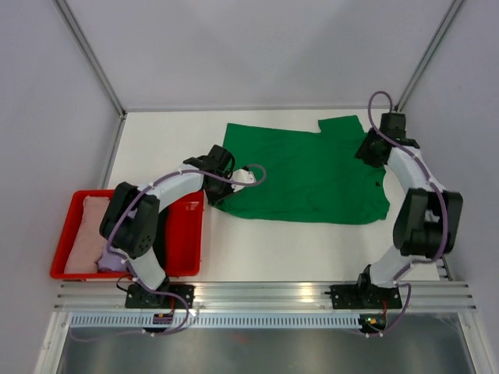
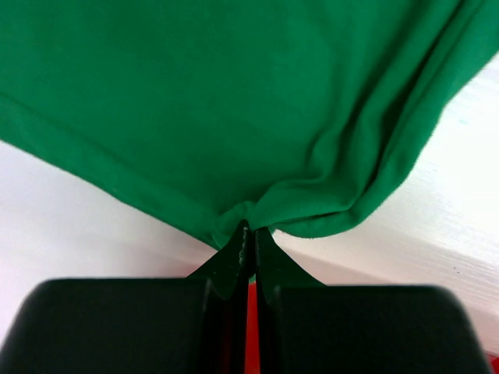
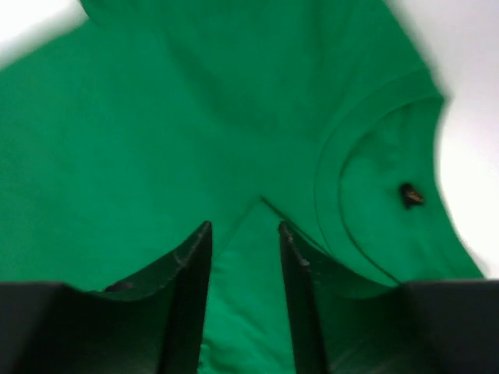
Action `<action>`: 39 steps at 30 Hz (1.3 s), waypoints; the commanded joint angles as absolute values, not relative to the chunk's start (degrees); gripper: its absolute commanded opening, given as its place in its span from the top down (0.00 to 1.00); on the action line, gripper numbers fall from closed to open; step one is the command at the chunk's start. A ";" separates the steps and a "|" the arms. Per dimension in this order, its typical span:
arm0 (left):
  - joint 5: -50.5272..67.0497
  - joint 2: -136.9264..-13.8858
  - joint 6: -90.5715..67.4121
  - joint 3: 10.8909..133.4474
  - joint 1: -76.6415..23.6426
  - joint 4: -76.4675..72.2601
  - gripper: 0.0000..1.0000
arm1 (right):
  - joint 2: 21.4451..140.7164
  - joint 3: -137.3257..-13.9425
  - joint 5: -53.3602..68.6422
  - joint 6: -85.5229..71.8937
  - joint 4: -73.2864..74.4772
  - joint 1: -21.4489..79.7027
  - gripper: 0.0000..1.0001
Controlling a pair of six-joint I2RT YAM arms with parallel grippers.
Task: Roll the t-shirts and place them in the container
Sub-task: Flatten the tshirt, then fold the tshirt
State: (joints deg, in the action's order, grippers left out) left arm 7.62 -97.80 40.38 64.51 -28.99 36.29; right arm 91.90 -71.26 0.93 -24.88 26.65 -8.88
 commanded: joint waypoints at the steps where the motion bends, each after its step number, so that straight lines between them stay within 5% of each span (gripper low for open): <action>1: 5.72 -102.21 43.33 69.42 -29.09 41.12 0.98 | 102.44 -77.05 3.53 -17.14 36.20 -6.42 0.58; 18: 8.44 -104.94 36.21 73.30 -29.09 49.13 0.98 | 114.34 -82.44 -0.26 -7.47 40.87 -3.08 0.45; 23: 7.73 -106.08 37.26 74.88 -29.09 50.80 0.98 | 117.24 -83.32 -0.26 -6.60 39.64 -2.64 0.46; 31: 7.56 -106.70 38.84 76.29 -29.09 52.73 0.98 | 115.93 -83.06 1.76 -8.43 38.85 -2.29 0.61; 39: 7.03 -108.19 39.90 79.10 -29.00 53.17 0.98 | 113.29 -84.29 -1.04 -9.23 40.87 -0.27 0.54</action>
